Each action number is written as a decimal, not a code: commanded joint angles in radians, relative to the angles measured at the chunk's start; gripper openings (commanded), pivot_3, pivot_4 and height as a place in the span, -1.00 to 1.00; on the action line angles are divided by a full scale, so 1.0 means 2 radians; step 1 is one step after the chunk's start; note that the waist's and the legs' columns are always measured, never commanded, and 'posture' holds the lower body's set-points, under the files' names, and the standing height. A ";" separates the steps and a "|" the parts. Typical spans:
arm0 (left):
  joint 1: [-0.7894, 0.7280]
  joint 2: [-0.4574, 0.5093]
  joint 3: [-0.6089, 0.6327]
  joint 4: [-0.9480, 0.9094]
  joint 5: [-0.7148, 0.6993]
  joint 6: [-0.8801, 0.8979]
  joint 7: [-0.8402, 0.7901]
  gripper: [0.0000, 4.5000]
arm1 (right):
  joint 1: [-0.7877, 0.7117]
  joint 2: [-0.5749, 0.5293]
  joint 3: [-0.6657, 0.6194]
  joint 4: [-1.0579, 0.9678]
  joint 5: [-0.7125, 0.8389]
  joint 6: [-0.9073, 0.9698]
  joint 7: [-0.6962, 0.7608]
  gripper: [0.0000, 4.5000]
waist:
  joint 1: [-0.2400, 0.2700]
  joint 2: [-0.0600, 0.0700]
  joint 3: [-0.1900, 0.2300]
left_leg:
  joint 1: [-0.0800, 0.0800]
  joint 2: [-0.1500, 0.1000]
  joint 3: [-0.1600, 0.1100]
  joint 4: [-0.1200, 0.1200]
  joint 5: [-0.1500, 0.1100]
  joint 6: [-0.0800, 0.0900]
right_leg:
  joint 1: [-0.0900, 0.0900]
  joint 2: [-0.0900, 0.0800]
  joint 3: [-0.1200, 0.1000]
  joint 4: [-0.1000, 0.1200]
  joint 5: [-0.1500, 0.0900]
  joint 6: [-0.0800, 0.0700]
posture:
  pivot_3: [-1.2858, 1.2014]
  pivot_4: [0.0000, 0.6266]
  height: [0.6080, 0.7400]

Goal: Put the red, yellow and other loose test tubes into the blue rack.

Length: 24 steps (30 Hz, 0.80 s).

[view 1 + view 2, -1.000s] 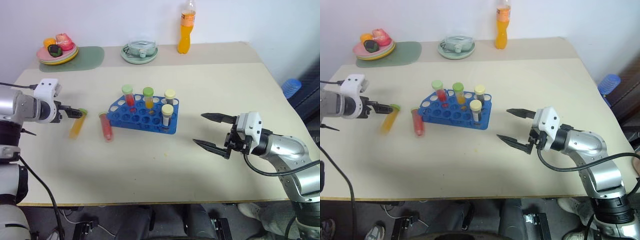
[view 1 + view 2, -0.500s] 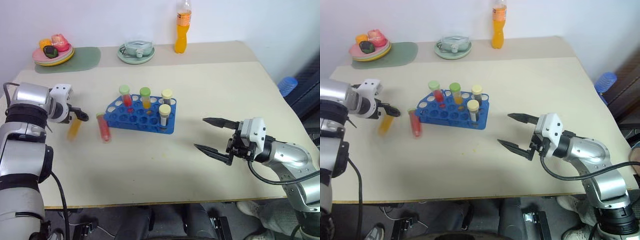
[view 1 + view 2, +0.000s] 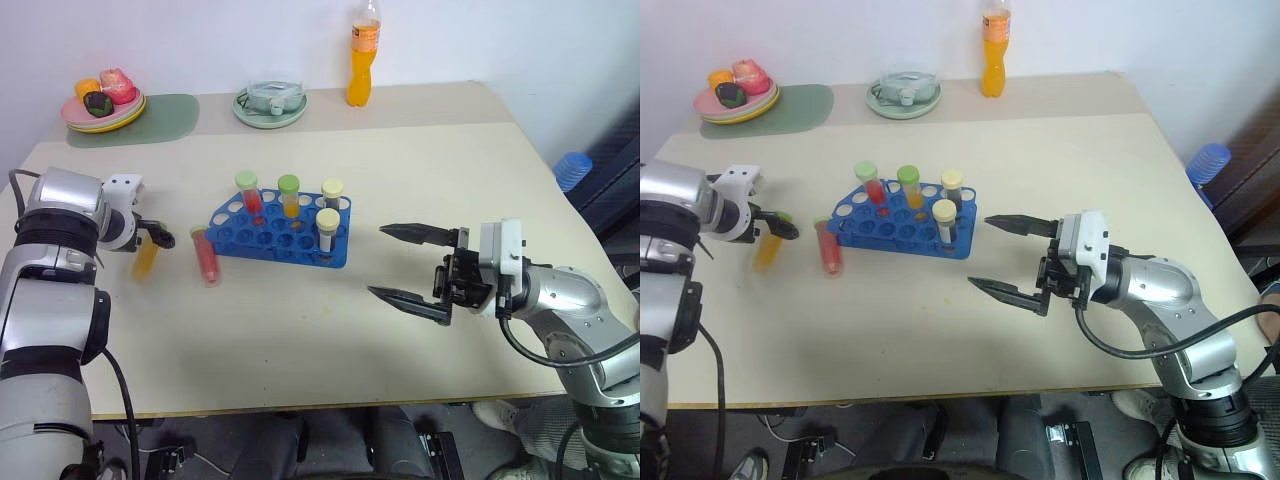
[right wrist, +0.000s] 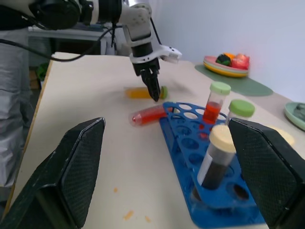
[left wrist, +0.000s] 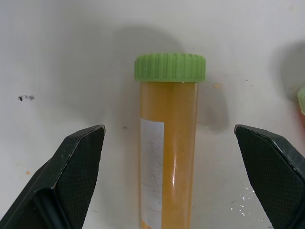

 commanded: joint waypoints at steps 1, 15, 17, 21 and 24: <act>-0.004 0.000 0.018 -0.005 0.009 0.007 0.007 0.75 | -0.008 0.007 -0.002 -0.007 0.009 -0.001 0.001 0.88 | 0.000 0.000 0.000 | 0.000 0.000 0.000 0.000 0.000 0.000 | 0.000 0.000 0.000 0.000 0.000 0.000 | 0.03 -0.52 1.00; 0.050 0.030 0.058 -0.146 -0.022 0.085 -0.013 -0.70 | -0.010 0.012 0.004 0.010 -0.001 -0.010 0.009 0.88 | -0.004 0.000 0.000 | 0.000 0.000 0.000 0.000 0.000 0.000 | 0.000 0.000 0.000 0.001 0.000 0.000 | 0.03 -0.52 1.00; 0.090 0.046 0.117 -0.237 -0.055 0.091 -0.023 -0.70 | -0.014 0.015 0.006 0.018 -0.003 -0.012 0.010 0.88 | -0.009 0.000 0.000 | 0.000 0.000 0.000 0.000 0.000 0.000 | 0.000 0.000 0.000 0.001 0.000 0.000 | 0.03 -0.52 1.00; 0.209 0.040 0.238 -0.439 -0.100 0.029 -0.018 -0.70 | -0.021 0.022 0.005 0.032 -0.002 -0.012 0.013 0.88 | -0.012 0.000 0.000 | 0.000 0.000 0.000 0.000 0.000 0.000 | -0.001 0.000 0.000 0.001 0.000 0.000 | 0.03 -0.52 1.00; 0.288 -0.006 0.305 -0.567 -0.136 -0.062 -0.018 -0.70 | -0.024 0.022 0.004 0.042 -0.002 -0.013 0.018 0.88 | -0.010 0.000 0.000 | 0.000 0.001 0.000 0.000 0.000 0.000 | 0.000 0.000 0.000 0.000 0.000 0.000 | 0.03 -0.52 1.00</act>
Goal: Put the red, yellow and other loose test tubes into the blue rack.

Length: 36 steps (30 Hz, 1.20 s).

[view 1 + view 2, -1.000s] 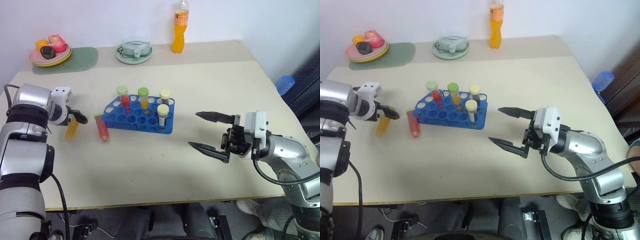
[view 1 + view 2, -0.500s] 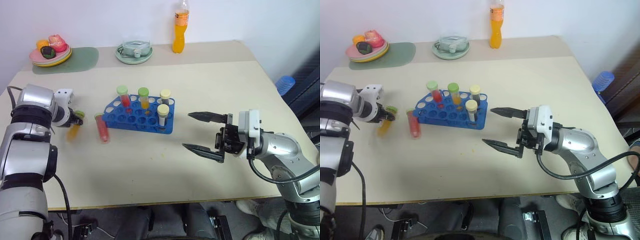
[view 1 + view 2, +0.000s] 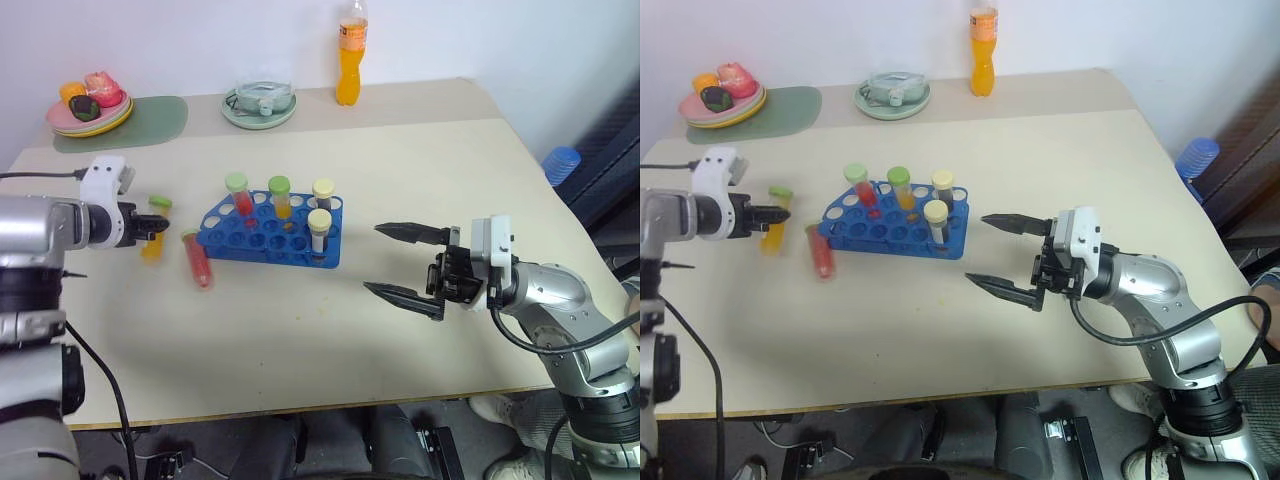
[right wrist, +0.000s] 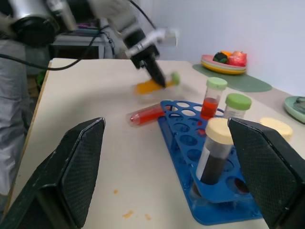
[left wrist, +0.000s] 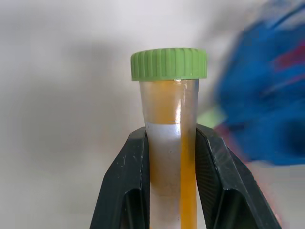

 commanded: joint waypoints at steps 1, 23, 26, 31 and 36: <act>0.069 -0.033 0.067 -0.141 -0.042 -0.097 -0.008 -0.70 | -0.008 0.004 -0.008 0.002 0.003 -0.010 0.007 0.88 | 0.002 0.000 0.000 | 0.000 0.000 0.000 0.000 0.000 0.000 | 0.000 0.000 0.000 0.000 0.000 0.000 | 0.03 -0.52 1.00; 0.148 -0.278 -0.063 -0.015 0.044 -0.681 0.047 -0.70 | 0.046 -0.031 -0.069 -0.055 0.006 0.020 -0.034 0.88 | 0.027 0.000 -0.001 | 0.000 0.000 0.002 0.002 0.000 0.000 | 0.001 0.000 0.000 -0.001 0.001 -0.001 | 0.03 -0.52 1.00; 0.143 -0.283 -0.076 0.027 0.045 -0.722 0.040 -0.70 | 0.052 -0.033 -0.079 -0.064 0.009 0.027 -0.042 0.88 | 0.027 0.000 -0.001 | 0.000 0.000 0.002 0.003 0.000 0.001 | 0.001 0.000 0.000 -0.001 0.001 -0.001 | 0.03 -0.52 1.00; 0.131 -0.298 -0.097 0.065 0.041 -0.756 0.028 -0.70 | 0.056 -0.035 -0.085 -0.075 0.012 0.035 -0.049 0.88 | 0.027 0.000 -0.001 | 0.000 0.000 0.002 0.004 -0.001 0.001 | 0.002 0.000 0.000 -0.001 0.001 -0.001 | 0.03 -0.52 1.00; 0.123 -0.304 -0.101 0.076 0.030 -0.756 0.027 -0.70 | 0.056 -0.040 -0.090 -0.078 0.014 0.037 -0.054 0.88 | 0.026 0.000 -0.001 | 0.000 0.000 0.002 0.005 -0.001 0.001 | 0.002 0.000 0.000 -0.001 0.001 0.000 | 0.03 -0.52 1.00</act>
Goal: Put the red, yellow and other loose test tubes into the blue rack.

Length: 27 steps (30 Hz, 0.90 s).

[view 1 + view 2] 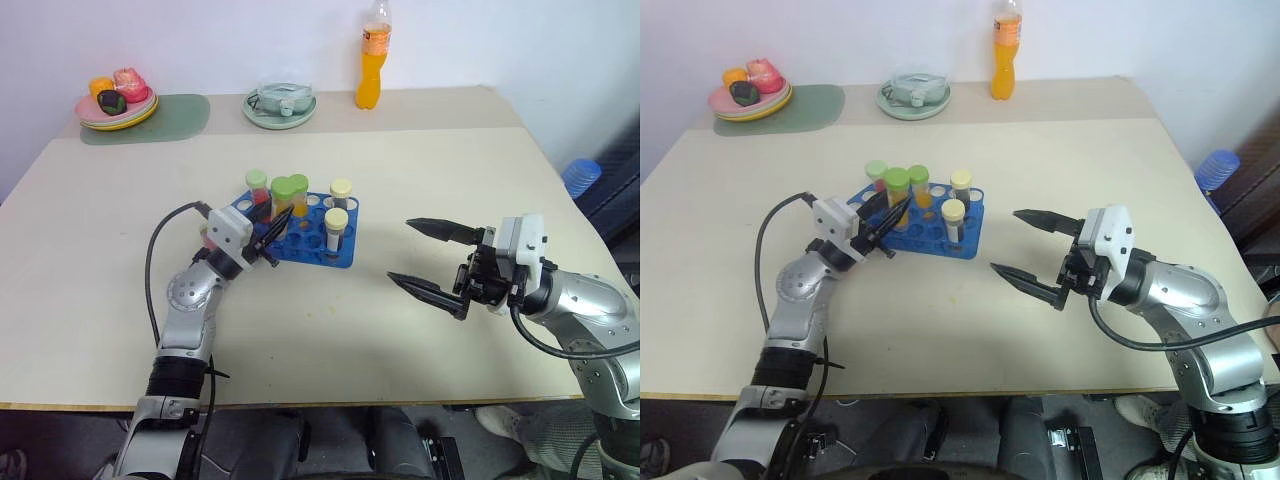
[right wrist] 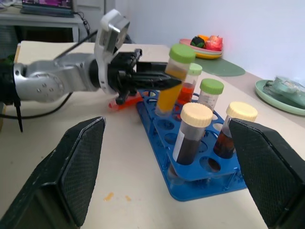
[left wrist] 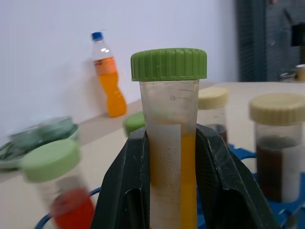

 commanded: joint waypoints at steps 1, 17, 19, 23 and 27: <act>-0.011 0.001 -0.001 0.000 -0.010 -0.011 0.000 -0.70 | 0.001 -0.007 -0.020 -0.023 0.009 -0.003 -0.005 0.88 | 0.000 0.000 0.000 | 0.000 0.000 0.000 0.000 0.000 0.000 | 0.000 0.000 0.000 0.000 0.000 0.000 | 0.03 -0.52 1.00; -0.013 -0.005 -0.035 0.019 -0.014 -0.007 -0.031 -0.70 | 0.009 -0.009 -0.022 -0.034 0.011 -0.001 -0.018 0.88 | 0.001 0.000 0.000 | 0.000 0.000 0.000 0.001 0.000 0.000 | 0.001 0.000 0.000 0.000 0.000 0.000 | 0.03 -0.52 1.00; -0.011 -0.006 -0.038 0.017 -0.018 -0.003 -0.038 -0.70 | 0.012 -0.010 -0.023 -0.035 0.012 -0.001 -0.018 0.88 | 0.001 0.000 0.000 | 0.000 0.000 0.000 0.001 0.000 0.000 | 0.001 0.000 0.000 0.000 0.000 0.000 | 0.03 -0.52 1.00; -0.005 -0.003 -0.044 0.016 -0.022 0.009 -0.047 -0.70 | 0.016 -0.011 -0.024 -0.038 0.014 -0.001 -0.021 0.88 | 0.001 0.000 0.000 | 0.000 0.000 0.000 0.001 0.000 0.000 | 0.001 0.000 0.000 0.000 0.000 0.000 | 0.03 -0.52 1.00; -0.002 -0.001 -0.036 0.009 -0.056 0.052 -0.064 -0.06 | 0.017 -0.011 -0.023 -0.039 0.014 0.000 -0.022 0.88 | 0.001 0.000 0.000 | 0.000 0.000 0.000 0.001 0.000 0.000 | 0.001 0.000 0.000 0.000 0.000 0.000 | 0.03 -0.52 1.00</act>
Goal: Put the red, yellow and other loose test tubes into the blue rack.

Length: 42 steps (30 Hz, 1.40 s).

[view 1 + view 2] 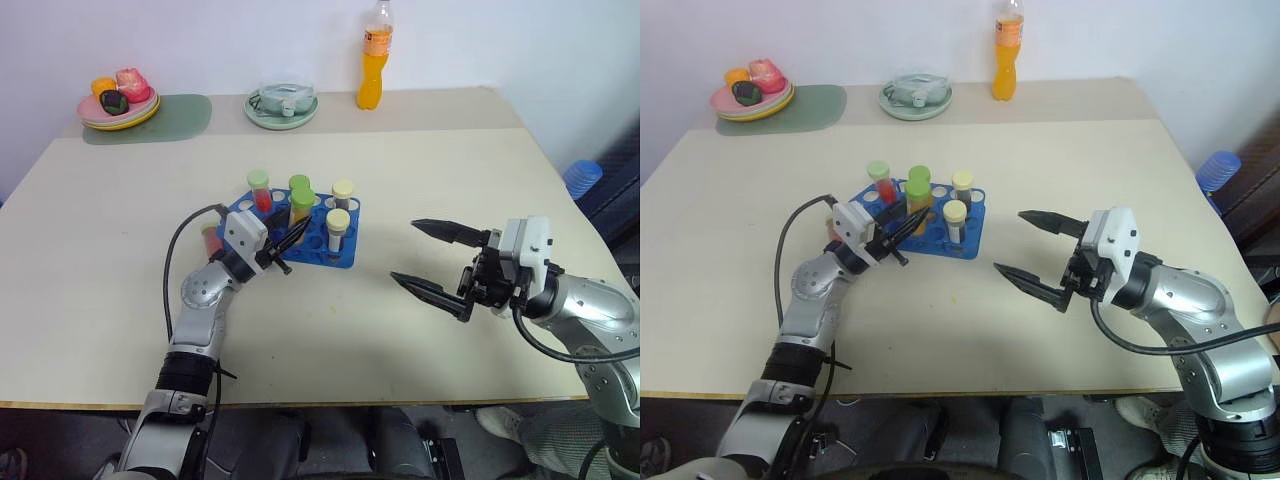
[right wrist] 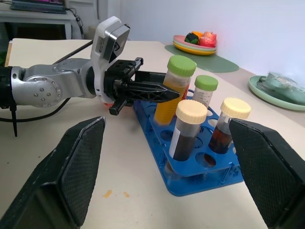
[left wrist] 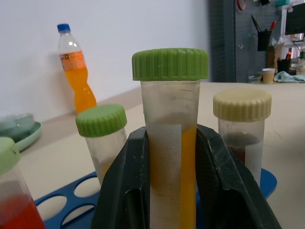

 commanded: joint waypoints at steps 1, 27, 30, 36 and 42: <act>0.006 0.002 -0.004 -0.016 -0.027 0.028 -0.022 0.16 | -0.001 -0.004 -0.016 -0.023 0.009 -0.003 -0.003 0.88 | 0.000 0.000 0.000 | 0.000 0.000 0.000 0.000 0.000 0.000 | 0.000 0.000 0.000 0.000 0.000 0.000 | 0.03 -0.52 1.00; 0.013 0.079 0.193 -0.280 -0.239 0.465 0.362 0.99 | -0.057 0.022 0.036 0.058 -0.010 -0.032 0.045 0.88 | -0.001 0.000 0.000 | 0.000 0.000 0.000 0.000 -0.001 -0.001 | 0.000 0.001 0.000 0.000 0.000 0.000 | 0.03 -0.52 1.00; 0.000 0.081 0.241 -0.291 -0.315 0.568 0.446 0.99 | -0.064 0.027 0.042 0.071 -0.014 -0.039 0.053 0.88 | -0.001 0.000 0.000 | 0.000 0.000 0.000 0.000 -0.001 -0.001 | 0.000 0.001 0.000 0.000 0.000 0.000 | 0.03 -0.52 1.00; -0.069 0.067 0.284 -0.295 -0.348 0.794 0.626 0.99 | -0.082 0.037 0.054 0.099 -0.022 -0.052 0.071 0.88 | -0.001 0.000 0.000 | 0.000 0.000 -0.001 0.001 -0.001 -0.001 | 0.000 0.001 0.000 0.001 0.000 0.000 | 0.03 -0.52 1.00; -0.129 0.037 0.315 -0.257 -0.296 0.938 0.663 0.99 | -0.093 0.042 0.057 0.111 -0.029 -0.057 0.080 0.88 | -0.002 0.000 0.000 | 0.000 0.000 -0.001 0.001 -0.001 -0.001 | -0.001 0.001 0.000 0.001 0.000 0.000 | 0.03 -0.52 1.00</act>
